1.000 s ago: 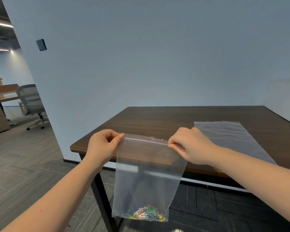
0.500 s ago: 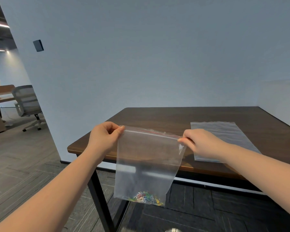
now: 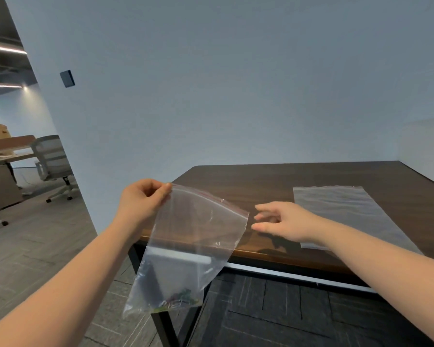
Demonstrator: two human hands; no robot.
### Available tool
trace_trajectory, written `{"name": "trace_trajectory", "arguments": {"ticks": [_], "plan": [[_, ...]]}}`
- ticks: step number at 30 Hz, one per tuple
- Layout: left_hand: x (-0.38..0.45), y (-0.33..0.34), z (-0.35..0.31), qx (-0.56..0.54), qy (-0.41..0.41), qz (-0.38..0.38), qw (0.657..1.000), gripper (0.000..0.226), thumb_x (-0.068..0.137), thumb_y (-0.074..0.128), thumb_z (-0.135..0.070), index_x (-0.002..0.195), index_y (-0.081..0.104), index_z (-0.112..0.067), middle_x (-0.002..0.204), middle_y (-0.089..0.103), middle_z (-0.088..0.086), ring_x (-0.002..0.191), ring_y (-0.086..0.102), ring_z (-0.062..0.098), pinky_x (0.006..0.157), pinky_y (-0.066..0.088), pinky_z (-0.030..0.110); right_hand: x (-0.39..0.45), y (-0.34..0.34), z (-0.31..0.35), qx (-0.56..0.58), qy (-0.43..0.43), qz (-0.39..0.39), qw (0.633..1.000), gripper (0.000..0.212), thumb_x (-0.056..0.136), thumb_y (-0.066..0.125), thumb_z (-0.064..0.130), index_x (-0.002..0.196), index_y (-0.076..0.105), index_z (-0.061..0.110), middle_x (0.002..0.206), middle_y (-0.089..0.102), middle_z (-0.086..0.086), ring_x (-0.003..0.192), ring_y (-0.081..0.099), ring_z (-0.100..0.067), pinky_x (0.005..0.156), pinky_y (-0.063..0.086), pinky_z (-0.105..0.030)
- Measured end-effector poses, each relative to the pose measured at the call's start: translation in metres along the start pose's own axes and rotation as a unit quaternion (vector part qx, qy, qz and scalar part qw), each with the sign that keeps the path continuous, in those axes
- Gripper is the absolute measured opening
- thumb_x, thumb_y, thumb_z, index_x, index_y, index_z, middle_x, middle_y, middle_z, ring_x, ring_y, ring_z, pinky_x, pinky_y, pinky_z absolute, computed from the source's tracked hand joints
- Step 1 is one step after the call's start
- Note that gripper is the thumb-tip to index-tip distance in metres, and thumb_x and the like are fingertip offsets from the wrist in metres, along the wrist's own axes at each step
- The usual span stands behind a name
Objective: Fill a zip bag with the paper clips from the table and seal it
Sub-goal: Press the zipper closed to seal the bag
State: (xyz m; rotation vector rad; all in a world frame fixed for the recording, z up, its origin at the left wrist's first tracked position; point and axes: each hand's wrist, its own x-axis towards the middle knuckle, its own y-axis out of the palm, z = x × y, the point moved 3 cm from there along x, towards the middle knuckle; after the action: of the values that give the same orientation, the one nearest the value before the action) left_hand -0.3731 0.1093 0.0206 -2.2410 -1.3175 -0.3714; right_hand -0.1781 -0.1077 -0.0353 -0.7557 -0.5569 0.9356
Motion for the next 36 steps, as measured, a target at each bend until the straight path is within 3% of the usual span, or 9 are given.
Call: {"name": "trace_trajectory", "arguments": {"ticks": [5, 7, 11, 15, 20, 23, 26, 30, 36], "plan": [[0.000, 0.002, -0.010, -0.012, 0.011, 0.004, 1.000, 0.020, 0.088, 0.067, -0.021, 0.079, 0.070, -0.004, 0.067, 0.065, 0.004, 0.045, 0.054, -0.004, 0.063, 0.046, 0.022, 0.020, 0.031, 0.008, 0.178, 0.043, 0.054, 0.982, 0.091, 0.077, 0.075, 0.033, 0.148, 0.021, 0.012, 0.130, 0.062, -0.003, 0.059, 0.059, -0.003, 0.059, 0.048, -0.019], [0.000, 0.003, -0.012, -0.027, 0.014, 0.009, 1.000, 0.018, 0.088, 0.066, -0.021, 0.076, 0.069, -0.008, 0.067, 0.066, 0.003, 0.050, 0.055, -0.001, 0.059, 0.045, 0.022, 0.025, 0.039, 0.008, 0.238, 0.071, 0.046, 0.968, 0.091, 0.076, 0.078, 0.027, 0.147, 0.024, 0.010, 0.118, 0.068, -0.003, 0.063, 0.059, -0.008, 0.054, 0.048, -0.020], [0.001, 0.006, -0.013, -0.058, 0.019, 0.001, 0.998, 0.022, 0.092, 0.061, -0.027, 0.073, 0.065, -0.017, 0.071, 0.067, -0.003, 0.060, 0.056, 0.008, 0.053, 0.040, 0.024, 0.027, 0.043, 0.012, 0.265, 0.069, 0.016, 0.962, 0.027, 0.084, 0.069, 0.028, 0.101, 0.066, 0.007, 0.086, 0.065, -0.002, 0.067, 0.050, -0.012, 0.057, 0.041, -0.024], [-0.011, 0.023, 0.002, -0.142, -0.065, 0.035, 0.987, 0.025, 0.098, 0.042, -0.041, 0.089, 0.051, -0.020, 0.102, 0.072, -0.005, 0.078, 0.069, 0.017, 0.043, 0.047, 0.023, 0.029, 0.033, 0.019, 0.318, 0.076, -0.016, 0.945, 0.022, 0.098, 0.042, 0.032, 0.090, 0.047, 0.013, 0.098, 0.070, -0.016, 0.051, 0.056, -0.012, 0.045, 0.038, -0.022], [-0.037, 0.036, 0.039, -0.106, -0.142, 0.174, 0.969, 0.087, 0.066, 0.081, -0.043, 0.138, 0.036, -0.023, 0.122, 0.067, 0.003, 0.108, 0.067, 0.016, 0.096, 0.052, 0.039, 0.027, 0.013, 0.027, 0.366, 0.060, -0.011, 0.929, 0.017, 0.099, 0.039, 0.033, 0.097, 0.045, 0.018, 0.088, 0.073, -0.018, 0.063, 0.068, -0.024, 0.054, 0.055, -0.029], [-0.054, 0.049, 0.054, -0.005, -0.180, 0.261, 0.948, 0.057, 0.071, 0.081, -0.034, 0.122, 0.057, -0.026, 0.117, 0.067, -0.006, 0.110, 0.061, 0.013, 0.101, 0.047, 0.036, 0.027, 0.002, 0.026, 0.398, 0.042, -0.022, 0.916, 0.018, 0.099, 0.044, 0.025, 0.099, 0.052, 0.009, 0.073, 0.073, -0.013, 0.065, 0.070, -0.022, 0.060, 0.059, -0.027], [-0.062, 0.064, 0.060, 0.026, -0.187, 0.261, 0.947, 0.013, 0.087, 0.067, -0.024, 0.099, 0.072, -0.026, 0.099, 0.070, -0.012, 0.099, 0.061, 0.005, 0.080, 0.046, 0.022, 0.028, -0.004, 0.019, 0.429, 0.029, -0.016, 0.903, 0.025, 0.094, 0.053, 0.016, 0.108, 0.059, -0.004, 0.078, 0.072, -0.012, 0.079, 0.071, -0.020, 0.073, 0.060, -0.026], [-0.053, 0.064, 0.056, 0.019, -0.182, 0.221, 0.958, 0.015, 0.087, 0.064, -0.034, 0.091, 0.075, -0.025, 0.103, 0.074, -0.005, 0.093, 0.063, 0.014, 0.079, 0.046, 0.031, 0.028, -0.009, 0.003, 0.374, 0.035, -0.010, 0.927, 0.027, 0.083, 0.066, 0.002, 0.109, 0.063, -0.005, 0.107, 0.069, -0.017, 0.092, 0.068, -0.018, 0.079, 0.057, -0.021], [0.040, 0.065, 0.000, 0.016, -0.126, 0.164, 0.978, 0.021, 0.088, 0.067, -0.022, 0.069, 0.075, -0.014, 0.072, 0.066, 0.004, 0.061, 0.053, 0.012, 0.047, 0.042, 0.018, 0.071, -0.065, 0.021, 0.439, 0.017, -0.113, 0.891, 0.012, 0.089, 0.056, -0.004, 0.088, 0.064, -0.014, 0.079, 0.065, -0.018, 0.066, 0.064, -0.019, 0.066, 0.059, -0.021]]}}
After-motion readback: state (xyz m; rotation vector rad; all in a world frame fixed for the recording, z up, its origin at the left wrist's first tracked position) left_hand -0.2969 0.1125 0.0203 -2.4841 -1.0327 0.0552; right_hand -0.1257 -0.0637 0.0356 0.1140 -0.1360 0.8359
